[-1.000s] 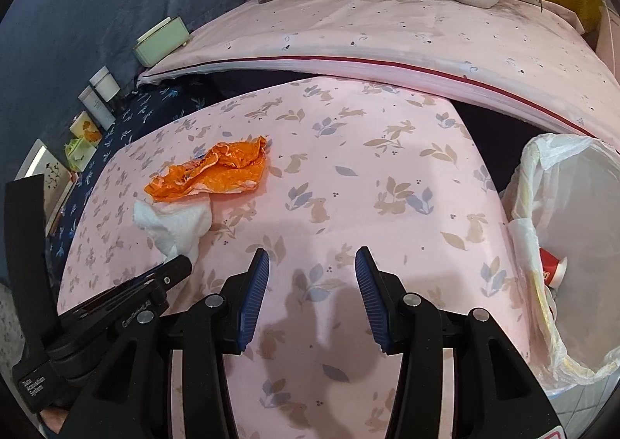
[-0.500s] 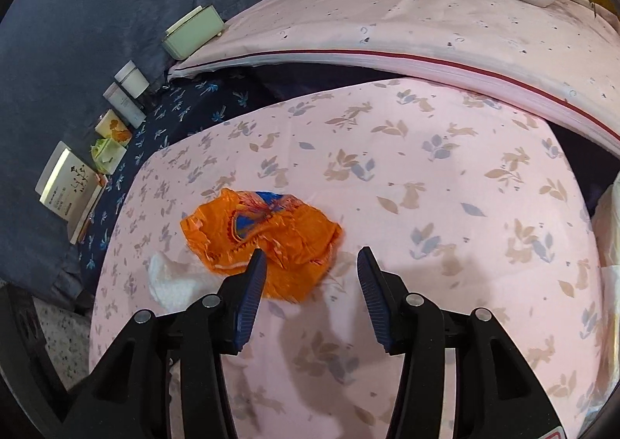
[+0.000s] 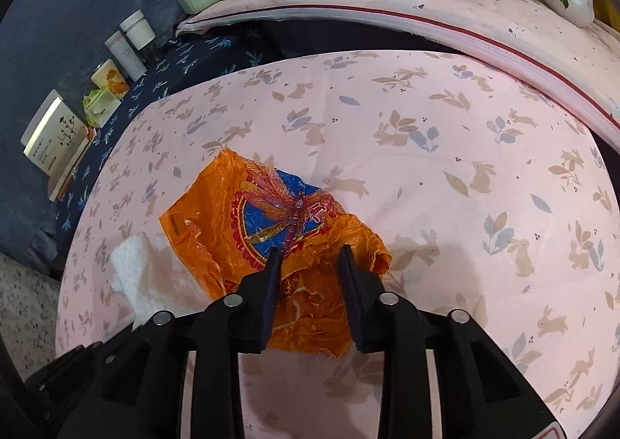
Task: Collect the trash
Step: 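Grasp the white tissue with the left gripper while the right grasps the orange wrapper, then carry the tissue and orange wrapper with both grippers over the bin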
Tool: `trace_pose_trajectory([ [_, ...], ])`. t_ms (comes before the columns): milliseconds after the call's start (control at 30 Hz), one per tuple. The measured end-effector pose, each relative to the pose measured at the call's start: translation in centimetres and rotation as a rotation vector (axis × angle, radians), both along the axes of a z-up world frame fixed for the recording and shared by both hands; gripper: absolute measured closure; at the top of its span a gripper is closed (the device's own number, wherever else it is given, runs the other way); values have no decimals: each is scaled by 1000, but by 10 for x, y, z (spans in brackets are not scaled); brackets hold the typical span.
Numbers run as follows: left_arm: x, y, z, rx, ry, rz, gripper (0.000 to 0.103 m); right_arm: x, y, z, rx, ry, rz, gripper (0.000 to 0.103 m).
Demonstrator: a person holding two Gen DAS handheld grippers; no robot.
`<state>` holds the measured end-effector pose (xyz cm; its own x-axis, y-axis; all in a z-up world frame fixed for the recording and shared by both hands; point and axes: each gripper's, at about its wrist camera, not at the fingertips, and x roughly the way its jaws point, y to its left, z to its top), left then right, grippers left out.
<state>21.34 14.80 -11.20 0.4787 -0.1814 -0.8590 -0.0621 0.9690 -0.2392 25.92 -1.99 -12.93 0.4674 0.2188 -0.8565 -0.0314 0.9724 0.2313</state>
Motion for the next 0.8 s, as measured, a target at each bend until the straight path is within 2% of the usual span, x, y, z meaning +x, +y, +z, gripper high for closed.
trace_pose_trajectory([
  [67, -2, -3, 1, 1, -3, -4, 96, -6, -1, 1, -22, -8, 5, 85],
  [200, -8, -12, 6, 3, -12, -20, 96, -20, -12, 7, -28, -23, -10, 89],
  [800, -50, -102, 66, 37, -128, -170, 96, -98, -117, 74, 38, -161, -201, 89],
])
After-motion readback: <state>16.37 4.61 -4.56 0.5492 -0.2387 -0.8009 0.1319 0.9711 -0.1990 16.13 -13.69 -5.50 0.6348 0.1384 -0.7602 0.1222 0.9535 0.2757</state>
